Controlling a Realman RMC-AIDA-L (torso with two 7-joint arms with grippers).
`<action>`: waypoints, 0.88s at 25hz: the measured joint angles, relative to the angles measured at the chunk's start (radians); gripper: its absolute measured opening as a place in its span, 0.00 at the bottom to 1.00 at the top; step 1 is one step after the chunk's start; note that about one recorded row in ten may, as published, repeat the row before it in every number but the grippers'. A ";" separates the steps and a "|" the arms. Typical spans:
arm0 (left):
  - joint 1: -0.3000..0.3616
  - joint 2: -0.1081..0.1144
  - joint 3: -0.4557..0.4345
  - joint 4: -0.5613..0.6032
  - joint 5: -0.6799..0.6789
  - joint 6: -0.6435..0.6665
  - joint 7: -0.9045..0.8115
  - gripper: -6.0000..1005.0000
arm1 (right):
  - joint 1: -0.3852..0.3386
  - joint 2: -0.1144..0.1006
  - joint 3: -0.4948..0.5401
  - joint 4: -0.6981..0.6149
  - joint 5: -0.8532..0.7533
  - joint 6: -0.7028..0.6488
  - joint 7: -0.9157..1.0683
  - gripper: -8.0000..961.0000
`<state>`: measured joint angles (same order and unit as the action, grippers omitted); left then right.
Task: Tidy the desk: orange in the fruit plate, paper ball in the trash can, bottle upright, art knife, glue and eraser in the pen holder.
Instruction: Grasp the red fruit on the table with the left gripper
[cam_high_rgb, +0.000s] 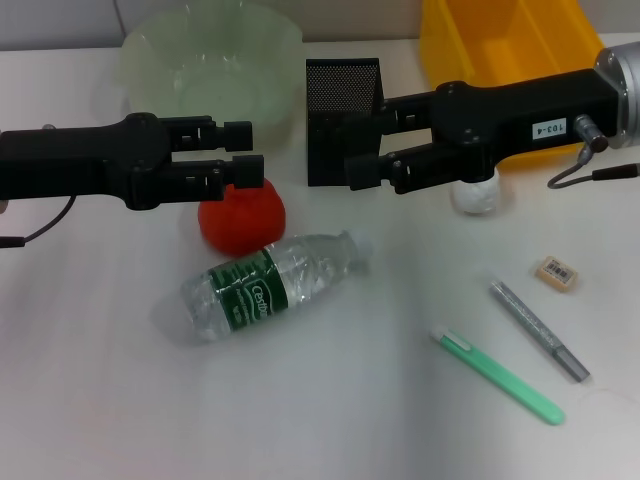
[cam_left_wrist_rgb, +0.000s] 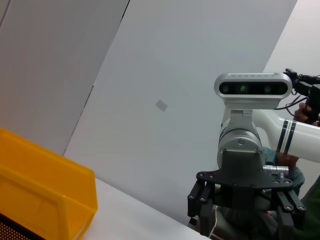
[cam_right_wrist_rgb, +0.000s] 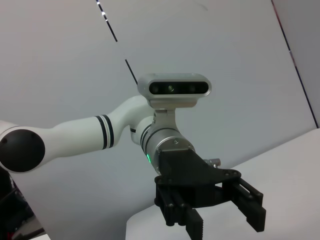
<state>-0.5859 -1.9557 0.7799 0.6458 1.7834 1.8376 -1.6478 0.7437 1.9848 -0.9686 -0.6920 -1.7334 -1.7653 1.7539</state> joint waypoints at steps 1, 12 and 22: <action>0.000 0.000 0.000 0.000 0.000 0.000 0.000 0.67 | -0.002 0.000 0.000 -0.001 0.000 0.000 0.000 0.78; -0.001 0.002 0.001 0.004 0.002 0.001 -0.011 0.66 | -0.006 0.002 -0.004 0.001 0.000 0.000 0.003 0.78; -0.001 0.003 0.001 0.005 0.008 -0.060 -0.019 0.65 | -0.079 0.035 0.223 -0.016 0.020 0.036 -0.071 0.78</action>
<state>-0.5872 -1.9529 0.7810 0.6504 1.7916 1.7773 -1.6665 0.6646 2.0197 -0.7459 -0.7077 -1.7133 -1.7289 1.6830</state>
